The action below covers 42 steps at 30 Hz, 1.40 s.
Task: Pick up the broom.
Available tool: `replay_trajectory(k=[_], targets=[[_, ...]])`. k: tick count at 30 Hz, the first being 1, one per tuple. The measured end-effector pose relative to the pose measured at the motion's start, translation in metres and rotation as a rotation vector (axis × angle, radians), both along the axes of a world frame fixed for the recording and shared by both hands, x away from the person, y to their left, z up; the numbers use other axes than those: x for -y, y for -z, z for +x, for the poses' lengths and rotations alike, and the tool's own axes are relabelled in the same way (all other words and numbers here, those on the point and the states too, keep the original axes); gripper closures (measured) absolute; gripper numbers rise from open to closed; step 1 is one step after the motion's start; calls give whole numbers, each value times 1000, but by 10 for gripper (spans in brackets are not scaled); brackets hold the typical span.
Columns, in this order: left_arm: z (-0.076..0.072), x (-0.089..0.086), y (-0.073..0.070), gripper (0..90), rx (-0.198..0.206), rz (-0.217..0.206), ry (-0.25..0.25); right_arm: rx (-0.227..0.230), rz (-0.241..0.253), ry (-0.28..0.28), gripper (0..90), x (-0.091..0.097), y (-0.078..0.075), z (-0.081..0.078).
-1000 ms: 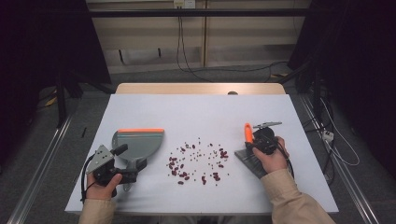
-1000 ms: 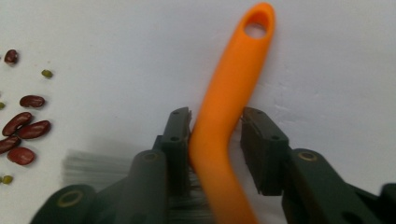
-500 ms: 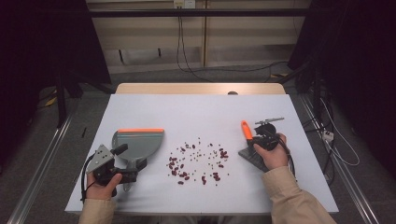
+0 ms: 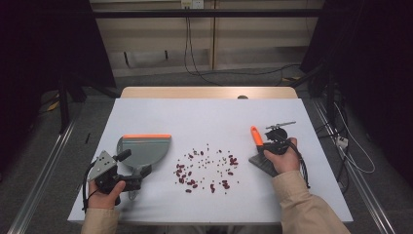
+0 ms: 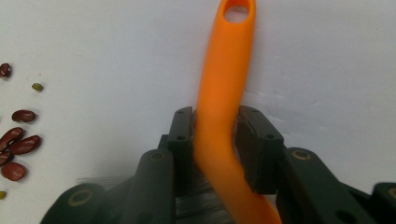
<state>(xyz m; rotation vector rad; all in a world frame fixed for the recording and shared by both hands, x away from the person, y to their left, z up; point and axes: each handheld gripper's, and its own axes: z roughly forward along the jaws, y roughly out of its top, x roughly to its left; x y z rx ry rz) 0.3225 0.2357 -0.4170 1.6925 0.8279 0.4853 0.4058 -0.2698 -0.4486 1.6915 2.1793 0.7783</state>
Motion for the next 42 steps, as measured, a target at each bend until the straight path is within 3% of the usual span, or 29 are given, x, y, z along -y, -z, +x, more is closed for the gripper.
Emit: replay_trajectory(k=[3, 10, 18, 25, 27, 29, 38, 42], targets=[[0, 1, -3, 43, 7, -4, 1, 3, -18, 10, 682, -3, 0, -1], [-2, 4, -11, 42, 16, -11, -4, 13, -7, 24, 685, -3, 1, -3], [-4, 10, -26, 41, 40, -13, -4, 39, -47, 35, 696, -8, -1, -6], [-1, 26, -29, 41, 39, -8, 35, 106, 100, 52, 705, 6, -14, -14], [0, 31, -31, 41, 36, -3, 49, 143, 137, 56, 708, 10, -19, -18], [0, 37, -32, 41, 20, -31, 72, 191, 181, 52, 711, 13, -26, -23], [5, 62, -44, 41, 20, -25, 124, 340, 307, 44, 718, 21, -47, -40], [7, 73, -46, 41, 15, -26, 139, 374, 350, 43, 719, 21, -52, -43]])
